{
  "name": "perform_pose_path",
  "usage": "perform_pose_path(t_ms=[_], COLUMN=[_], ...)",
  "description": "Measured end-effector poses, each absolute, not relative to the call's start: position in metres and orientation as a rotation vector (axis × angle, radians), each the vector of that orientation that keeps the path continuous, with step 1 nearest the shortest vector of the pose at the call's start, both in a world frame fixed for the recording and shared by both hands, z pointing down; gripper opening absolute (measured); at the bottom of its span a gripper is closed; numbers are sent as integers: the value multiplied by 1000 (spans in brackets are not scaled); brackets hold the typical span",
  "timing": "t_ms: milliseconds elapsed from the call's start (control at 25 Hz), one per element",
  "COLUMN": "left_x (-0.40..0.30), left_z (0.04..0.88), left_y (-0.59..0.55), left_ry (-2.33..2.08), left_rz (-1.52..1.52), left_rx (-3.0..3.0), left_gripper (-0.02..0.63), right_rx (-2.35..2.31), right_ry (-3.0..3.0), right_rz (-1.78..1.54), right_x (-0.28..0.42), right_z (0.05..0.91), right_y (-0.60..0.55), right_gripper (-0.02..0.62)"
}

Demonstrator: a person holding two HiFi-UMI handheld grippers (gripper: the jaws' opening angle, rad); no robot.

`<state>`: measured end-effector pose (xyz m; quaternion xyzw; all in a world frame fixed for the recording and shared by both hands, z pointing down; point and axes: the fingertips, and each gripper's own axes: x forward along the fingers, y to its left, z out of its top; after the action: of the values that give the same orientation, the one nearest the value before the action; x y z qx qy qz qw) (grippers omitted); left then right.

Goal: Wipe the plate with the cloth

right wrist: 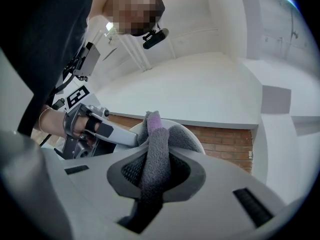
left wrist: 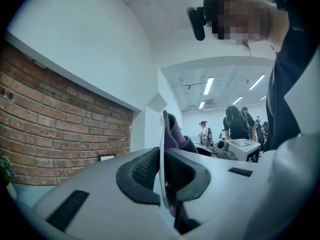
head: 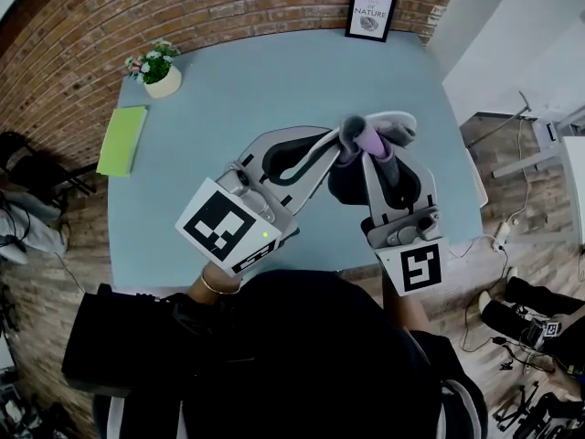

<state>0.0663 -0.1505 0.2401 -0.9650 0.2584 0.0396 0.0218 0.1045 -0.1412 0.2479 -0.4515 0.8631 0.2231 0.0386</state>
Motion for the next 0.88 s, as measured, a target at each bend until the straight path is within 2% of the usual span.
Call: perform_pose_path(t_ms=[880], left_x=[62], left_z=[239], left_y=[-153], left_ry=[824], left_rz=[128], left_rx=[-2987], left_gripper=[25], right_rx=[-1588], right_ry=[2491], right_rz=[610], right_x=[160], right_z=[240], right_y=[-156], right_gripper=[38])
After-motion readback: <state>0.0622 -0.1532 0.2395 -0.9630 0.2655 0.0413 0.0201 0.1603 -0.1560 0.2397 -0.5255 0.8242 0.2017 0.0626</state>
